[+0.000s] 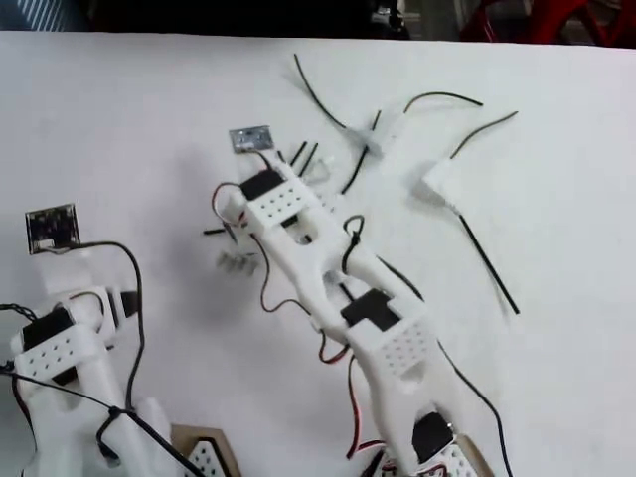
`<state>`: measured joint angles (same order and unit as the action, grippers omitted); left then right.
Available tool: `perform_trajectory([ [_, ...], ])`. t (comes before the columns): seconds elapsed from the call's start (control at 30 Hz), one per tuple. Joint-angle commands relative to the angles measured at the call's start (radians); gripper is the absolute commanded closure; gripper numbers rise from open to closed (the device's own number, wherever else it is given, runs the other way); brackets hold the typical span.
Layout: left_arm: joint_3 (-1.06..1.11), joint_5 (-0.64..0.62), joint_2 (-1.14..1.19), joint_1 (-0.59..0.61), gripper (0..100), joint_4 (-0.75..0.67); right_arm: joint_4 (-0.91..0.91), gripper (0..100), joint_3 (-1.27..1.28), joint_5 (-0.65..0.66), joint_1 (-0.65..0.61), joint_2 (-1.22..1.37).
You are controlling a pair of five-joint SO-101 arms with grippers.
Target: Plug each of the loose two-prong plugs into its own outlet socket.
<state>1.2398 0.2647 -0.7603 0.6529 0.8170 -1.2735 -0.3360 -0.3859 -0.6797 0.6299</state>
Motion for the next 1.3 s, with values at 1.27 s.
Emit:
perform_trajectory([
  [1.27,-0.002,-0.002,-0.028,-0.012,71,-0.018,-0.323,98.1,-0.241,0.201,-0.099,0.045],
])
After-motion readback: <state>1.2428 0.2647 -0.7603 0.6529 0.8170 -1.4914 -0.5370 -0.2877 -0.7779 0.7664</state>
